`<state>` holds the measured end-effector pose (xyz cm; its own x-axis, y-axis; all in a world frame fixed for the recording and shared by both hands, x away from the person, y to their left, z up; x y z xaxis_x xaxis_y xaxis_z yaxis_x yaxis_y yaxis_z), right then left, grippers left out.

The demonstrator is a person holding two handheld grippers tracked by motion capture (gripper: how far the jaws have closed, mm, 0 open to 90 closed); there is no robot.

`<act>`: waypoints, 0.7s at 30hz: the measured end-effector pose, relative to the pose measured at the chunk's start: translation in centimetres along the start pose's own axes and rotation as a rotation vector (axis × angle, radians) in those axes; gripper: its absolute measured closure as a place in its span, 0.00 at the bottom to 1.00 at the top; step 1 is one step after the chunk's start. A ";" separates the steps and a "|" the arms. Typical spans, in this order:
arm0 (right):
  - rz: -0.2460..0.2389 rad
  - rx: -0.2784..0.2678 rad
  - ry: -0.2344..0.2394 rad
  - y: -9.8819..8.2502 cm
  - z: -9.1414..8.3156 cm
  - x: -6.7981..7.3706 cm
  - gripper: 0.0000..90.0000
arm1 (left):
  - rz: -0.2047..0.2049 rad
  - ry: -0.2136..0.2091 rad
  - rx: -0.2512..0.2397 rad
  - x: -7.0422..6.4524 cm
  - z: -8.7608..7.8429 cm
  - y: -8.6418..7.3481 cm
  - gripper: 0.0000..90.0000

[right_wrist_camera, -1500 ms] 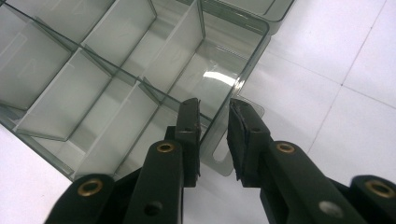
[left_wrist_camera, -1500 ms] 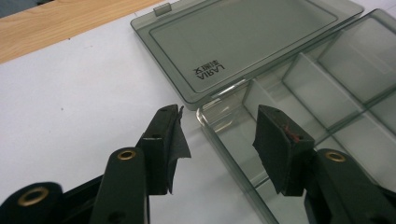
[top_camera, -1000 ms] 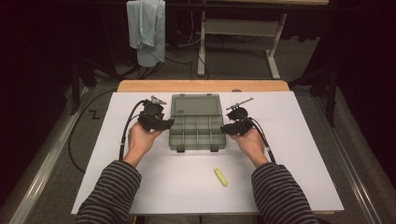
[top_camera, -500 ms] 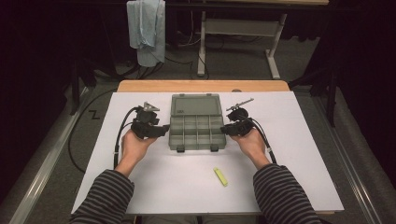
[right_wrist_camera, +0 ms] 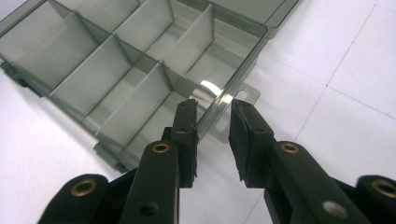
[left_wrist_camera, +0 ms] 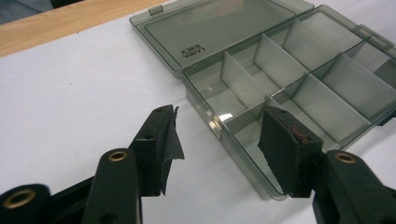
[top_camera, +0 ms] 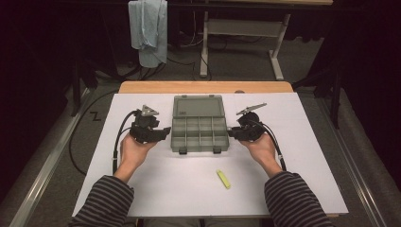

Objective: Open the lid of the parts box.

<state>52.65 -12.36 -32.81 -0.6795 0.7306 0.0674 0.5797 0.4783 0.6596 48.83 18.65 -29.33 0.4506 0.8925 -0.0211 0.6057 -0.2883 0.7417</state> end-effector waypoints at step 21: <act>-0.016 -0.095 0.049 -2.5 -3.9 0.1 0.77 | -0.009 -0.040 -0.080 -0.7 -2.3 -2.0 0.50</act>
<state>49.42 -15.34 -31.54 -0.7108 0.6975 0.0909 0.5247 0.4398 0.7288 45.80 19.35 -29.23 0.4724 0.8798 -0.0539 0.5565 -0.2503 0.7923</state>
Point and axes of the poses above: each handheld gripper's, and its own axes: z roughly forward along the jaws, y roughly out of its top, x roughly to its left, the point moved 4 cm from there along z, roughly forward along the jaws, and after that the axes turned 4 degrees about -z, right-handed, at the moved point
